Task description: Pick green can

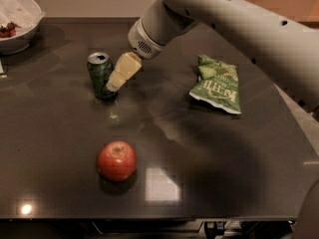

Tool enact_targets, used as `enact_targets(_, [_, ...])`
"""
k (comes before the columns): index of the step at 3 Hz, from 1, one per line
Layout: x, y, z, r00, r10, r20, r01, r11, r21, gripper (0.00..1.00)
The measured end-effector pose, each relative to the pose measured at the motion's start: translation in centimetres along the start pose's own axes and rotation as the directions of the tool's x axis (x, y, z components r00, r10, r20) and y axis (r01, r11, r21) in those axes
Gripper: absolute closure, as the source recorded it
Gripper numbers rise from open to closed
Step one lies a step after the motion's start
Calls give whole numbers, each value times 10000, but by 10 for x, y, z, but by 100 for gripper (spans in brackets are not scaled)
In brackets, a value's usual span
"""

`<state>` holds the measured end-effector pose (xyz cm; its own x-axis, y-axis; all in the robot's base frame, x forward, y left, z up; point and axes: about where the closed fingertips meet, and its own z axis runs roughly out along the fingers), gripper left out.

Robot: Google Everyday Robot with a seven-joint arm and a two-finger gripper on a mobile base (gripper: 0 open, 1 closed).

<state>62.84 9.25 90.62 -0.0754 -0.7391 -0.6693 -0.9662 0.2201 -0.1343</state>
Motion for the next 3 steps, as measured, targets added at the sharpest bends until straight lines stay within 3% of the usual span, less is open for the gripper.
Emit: enact_targets(3, [-23,1,34,9962,666,567,-635,9965,-551,0])
